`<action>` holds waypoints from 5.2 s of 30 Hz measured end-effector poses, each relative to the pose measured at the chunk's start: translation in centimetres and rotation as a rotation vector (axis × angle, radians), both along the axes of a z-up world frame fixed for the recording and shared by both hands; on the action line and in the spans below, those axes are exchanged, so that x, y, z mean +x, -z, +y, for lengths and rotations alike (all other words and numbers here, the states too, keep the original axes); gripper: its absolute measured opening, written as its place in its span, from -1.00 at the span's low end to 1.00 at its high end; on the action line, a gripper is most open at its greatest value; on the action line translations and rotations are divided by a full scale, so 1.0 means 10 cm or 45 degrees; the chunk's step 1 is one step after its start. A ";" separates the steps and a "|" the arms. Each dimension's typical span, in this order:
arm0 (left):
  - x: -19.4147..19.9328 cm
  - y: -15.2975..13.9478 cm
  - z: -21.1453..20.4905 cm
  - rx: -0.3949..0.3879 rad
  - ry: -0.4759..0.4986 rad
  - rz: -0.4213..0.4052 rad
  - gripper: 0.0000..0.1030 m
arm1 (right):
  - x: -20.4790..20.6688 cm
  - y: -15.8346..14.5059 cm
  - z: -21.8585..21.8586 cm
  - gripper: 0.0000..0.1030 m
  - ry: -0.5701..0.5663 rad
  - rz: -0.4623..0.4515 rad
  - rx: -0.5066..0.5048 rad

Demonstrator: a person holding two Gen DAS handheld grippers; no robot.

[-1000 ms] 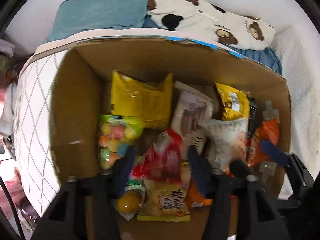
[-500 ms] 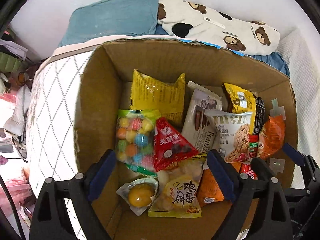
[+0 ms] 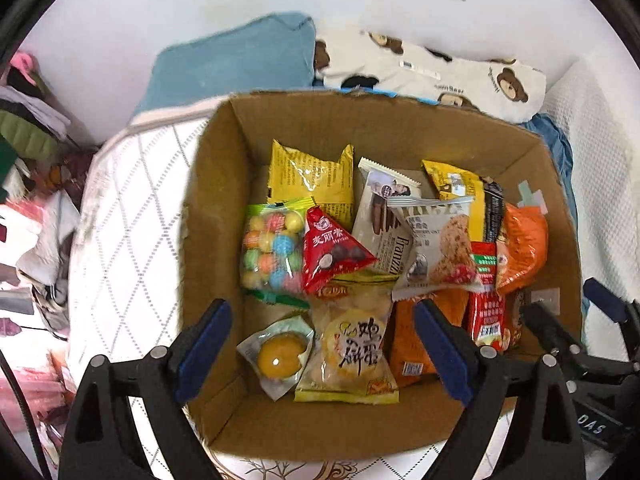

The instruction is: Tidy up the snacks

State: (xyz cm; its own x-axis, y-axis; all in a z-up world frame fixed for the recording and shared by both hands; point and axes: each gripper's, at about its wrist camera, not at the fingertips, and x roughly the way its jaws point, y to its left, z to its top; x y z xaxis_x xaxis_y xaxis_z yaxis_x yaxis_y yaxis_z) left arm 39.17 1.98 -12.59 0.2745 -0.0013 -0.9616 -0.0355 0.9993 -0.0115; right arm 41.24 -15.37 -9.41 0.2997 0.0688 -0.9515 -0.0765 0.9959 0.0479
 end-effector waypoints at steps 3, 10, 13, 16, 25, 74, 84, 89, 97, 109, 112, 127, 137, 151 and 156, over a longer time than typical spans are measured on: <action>-0.22 -0.16 -0.01 0.006 -0.008 -0.069 0.80 | -0.19 -0.17 -0.04 0.95 0.000 -0.064 0.008; -0.79 -0.62 -0.08 0.015 -0.019 -0.250 0.80 | -0.69 -0.60 -0.16 0.98 0.011 -0.192 0.060; -1.04 -0.79 -0.11 0.020 -0.024 -0.310 0.80 | -0.97 -0.85 -0.19 0.98 0.001 -0.277 0.049; -1.30 -0.92 -0.12 -0.009 -0.034 -0.363 0.80 | -1.21 -1.04 -0.21 0.99 -0.003 -0.336 0.059; -2.04 -1.31 -0.16 0.013 -0.021 -0.524 0.80 | -2.10 -1.62 -0.23 1.00 -0.032 -0.511 0.062; -1.74 -0.81 -0.09 0.073 -0.094 -0.425 0.99 | -1.90 -1.35 -0.31 1.00 0.023 -0.525 0.062; -1.71 -0.75 -0.11 0.057 -0.083 -0.400 0.99 | -1.78 -1.19 -0.28 1.00 0.014 -0.489 0.044; -1.71 -0.75 -0.12 0.044 -0.079 -0.398 0.99 | -1.79 -1.15 -0.27 1.00 0.013 -0.481 0.032; -1.71 -0.76 -0.13 0.042 -0.071 -0.402 0.99 | -1.80 -1.12 -0.29 1.00 0.018 -0.475 0.038; -1.71 -0.81 -0.16 0.038 -0.060 -0.409 0.99 | -1.81 -1.14 -0.31 1.00 0.016 -0.482 0.044; -1.72 -0.83 -0.15 0.039 -0.056 -0.413 0.99 | -1.82 -1.16 -0.31 1.00 0.016 -0.483 0.043; -1.72 -0.85 -0.17 0.041 -0.036 -0.420 0.99 | -1.82 -1.19 -0.33 1.00 0.021 -0.488 0.049; -1.72 -0.86 -0.17 0.048 -0.027 -0.436 0.99 | -1.83 -1.25 -0.35 1.00 0.026 -0.492 0.053; -1.74 -0.87 -0.17 0.047 -0.028 -0.440 0.99 | -1.83 -1.26 -0.33 1.00 0.021 -0.500 0.051; -1.74 -0.88 -0.18 0.053 -0.028 -0.442 0.99 | -1.84 -1.26 -0.32 1.00 0.022 -0.503 0.050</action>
